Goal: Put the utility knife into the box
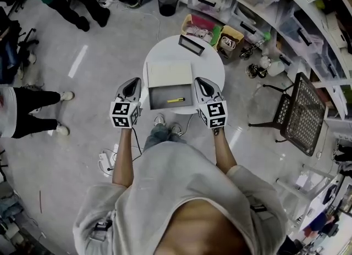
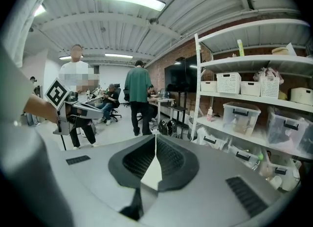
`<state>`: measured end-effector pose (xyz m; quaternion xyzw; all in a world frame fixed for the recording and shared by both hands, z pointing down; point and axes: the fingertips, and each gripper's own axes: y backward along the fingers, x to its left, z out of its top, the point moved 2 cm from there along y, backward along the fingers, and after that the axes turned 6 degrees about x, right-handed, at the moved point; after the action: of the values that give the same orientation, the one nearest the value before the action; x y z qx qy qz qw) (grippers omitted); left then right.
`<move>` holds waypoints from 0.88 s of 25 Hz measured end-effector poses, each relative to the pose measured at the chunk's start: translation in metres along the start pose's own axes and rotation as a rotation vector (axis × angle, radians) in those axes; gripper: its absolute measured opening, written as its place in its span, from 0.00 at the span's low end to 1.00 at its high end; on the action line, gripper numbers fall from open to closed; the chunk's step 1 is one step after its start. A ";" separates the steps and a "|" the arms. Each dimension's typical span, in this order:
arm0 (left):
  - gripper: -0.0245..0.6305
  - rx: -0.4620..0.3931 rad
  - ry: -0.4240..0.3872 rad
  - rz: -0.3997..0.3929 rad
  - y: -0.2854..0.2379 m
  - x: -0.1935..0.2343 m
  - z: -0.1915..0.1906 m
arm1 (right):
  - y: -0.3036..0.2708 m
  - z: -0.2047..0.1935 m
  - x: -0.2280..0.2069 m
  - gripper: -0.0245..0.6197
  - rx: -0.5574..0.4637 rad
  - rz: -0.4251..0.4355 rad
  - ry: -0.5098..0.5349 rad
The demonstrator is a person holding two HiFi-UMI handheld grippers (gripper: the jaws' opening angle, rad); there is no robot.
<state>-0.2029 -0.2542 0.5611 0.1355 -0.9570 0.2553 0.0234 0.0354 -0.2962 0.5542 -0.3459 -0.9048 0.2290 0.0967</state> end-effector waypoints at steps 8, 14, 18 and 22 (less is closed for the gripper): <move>0.07 -0.069 -0.041 0.012 0.001 0.007 0.037 | 0.001 0.038 -0.013 0.09 -0.075 -0.038 0.036; 0.07 -0.106 -0.065 0.011 0.002 0.007 0.062 | 0.005 0.057 -0.021 0.09 -0.114 -0.063 0.042; 0.07 -0.128 -0.085 0.009 0.000 0.008 0.073 | 0.005 0.068 -0.027 0.09 -0.144 -0.081 0.050; 0.07 -0.143 -0.096 0.005 -0.001 0.008 0.083 | 0.007 0.077 -0.030 0.09 -0.162 -0.091 0.054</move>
<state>-0.2079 -0.2978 0.4905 0.1434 -0.9731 0.1795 -0.0136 0.0361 -0.3383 0.4833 -0.3172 -0.9321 0.1410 0.1030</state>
